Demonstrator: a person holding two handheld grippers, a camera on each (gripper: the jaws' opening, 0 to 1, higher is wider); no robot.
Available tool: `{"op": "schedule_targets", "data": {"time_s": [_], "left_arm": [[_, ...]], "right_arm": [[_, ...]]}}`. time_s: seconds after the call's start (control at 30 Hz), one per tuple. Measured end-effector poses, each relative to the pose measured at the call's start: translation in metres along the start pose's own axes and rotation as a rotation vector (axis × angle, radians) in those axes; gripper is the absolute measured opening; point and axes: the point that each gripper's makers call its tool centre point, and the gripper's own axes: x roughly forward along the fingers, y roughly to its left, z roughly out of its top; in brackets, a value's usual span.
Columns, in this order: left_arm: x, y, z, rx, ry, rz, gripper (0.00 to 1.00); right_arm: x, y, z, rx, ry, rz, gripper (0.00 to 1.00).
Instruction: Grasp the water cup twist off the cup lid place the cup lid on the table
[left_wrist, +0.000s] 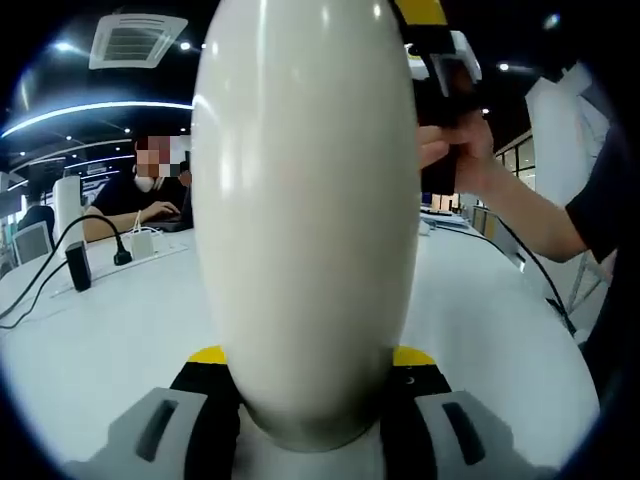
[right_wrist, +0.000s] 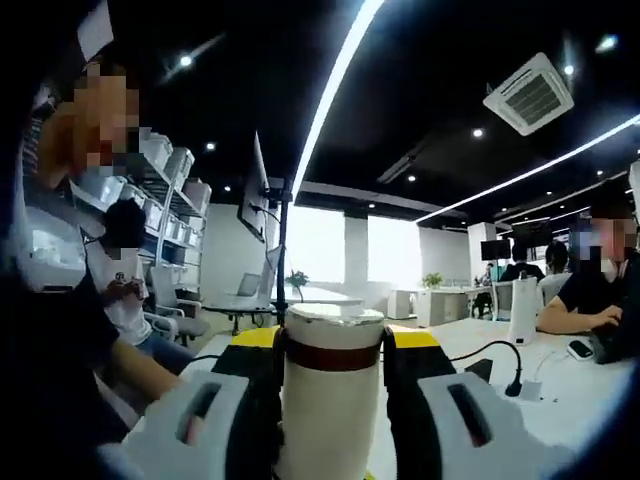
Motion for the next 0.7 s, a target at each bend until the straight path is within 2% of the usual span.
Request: {"op": "schedule_targets", "data": {"time_s": [0.33,0.4,0.53,0.7], "left_arm": [[0.000,0.002,0.000,0.000,0.000,-0.001,0.56],[0.001,0.006,0.000,-0.001,0.000,-0.001,0.56],[0.003,0.019,-0.002,-0.002,0.001,0.000,0.56],[0.006,0.035,-0.005,-0.003,0.002,-0.002,0.56]], "right_arm": [[0.002,-0.002,0.001,0.055,-0.035,0.162,0.42],[0.003,0.001,0.001,0.087,-0.054,0.226,0.42],[0.003,-0.001,-0.001,0.150,-0.070,0.304,0.42],[0.005,0.002,-0.001,0.179,-0.060,0.412,0.42]]}}
